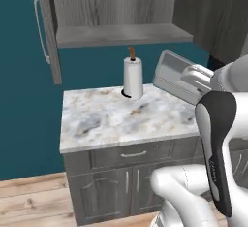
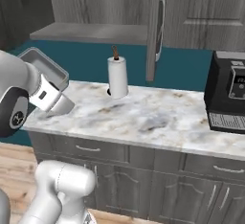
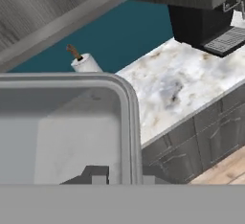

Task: Retrieve the tupperware and aluminum foil from the cabinet and place them on the dining counter near the plate with lemon and shrimp to prepare for storing leftovers.

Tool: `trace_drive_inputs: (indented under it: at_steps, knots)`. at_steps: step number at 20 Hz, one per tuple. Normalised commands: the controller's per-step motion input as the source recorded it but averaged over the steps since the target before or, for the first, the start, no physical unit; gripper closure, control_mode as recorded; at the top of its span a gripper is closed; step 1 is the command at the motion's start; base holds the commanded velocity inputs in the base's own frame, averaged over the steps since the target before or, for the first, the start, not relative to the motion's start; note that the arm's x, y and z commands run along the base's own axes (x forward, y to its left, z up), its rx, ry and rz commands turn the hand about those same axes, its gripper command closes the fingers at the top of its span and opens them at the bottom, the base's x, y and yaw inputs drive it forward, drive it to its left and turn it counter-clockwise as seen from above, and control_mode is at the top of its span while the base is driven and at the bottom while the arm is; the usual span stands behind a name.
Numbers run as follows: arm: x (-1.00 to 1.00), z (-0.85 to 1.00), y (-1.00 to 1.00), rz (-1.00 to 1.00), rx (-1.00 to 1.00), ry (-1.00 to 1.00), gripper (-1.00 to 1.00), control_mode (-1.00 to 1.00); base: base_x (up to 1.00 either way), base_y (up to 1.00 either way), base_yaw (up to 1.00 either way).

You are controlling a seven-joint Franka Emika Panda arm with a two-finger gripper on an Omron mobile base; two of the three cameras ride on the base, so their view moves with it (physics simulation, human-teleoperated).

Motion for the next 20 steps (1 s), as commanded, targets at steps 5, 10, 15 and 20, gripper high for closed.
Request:
trace_drive_inputs:
  at_steps: [5,10,15,20]
  knots:
    - [0.00,0.00,0.00,0.00,0.00,0.00,1.00,1.00,-1.00,0.00,0.52]
    - [0.00,0.00,0.00,0.00,0.00,0.00,1.00,1.00,-0.54,0.19,0.76]
    - [0.00,0.00,0.00,0.00,0.00,0.00,1.00,1.00,-0.01,0.23,0.88]
    - [0.00,0.00,0.00,0.00,0.00,0.00,1.00,1.00,0.06,0.04,0.85]
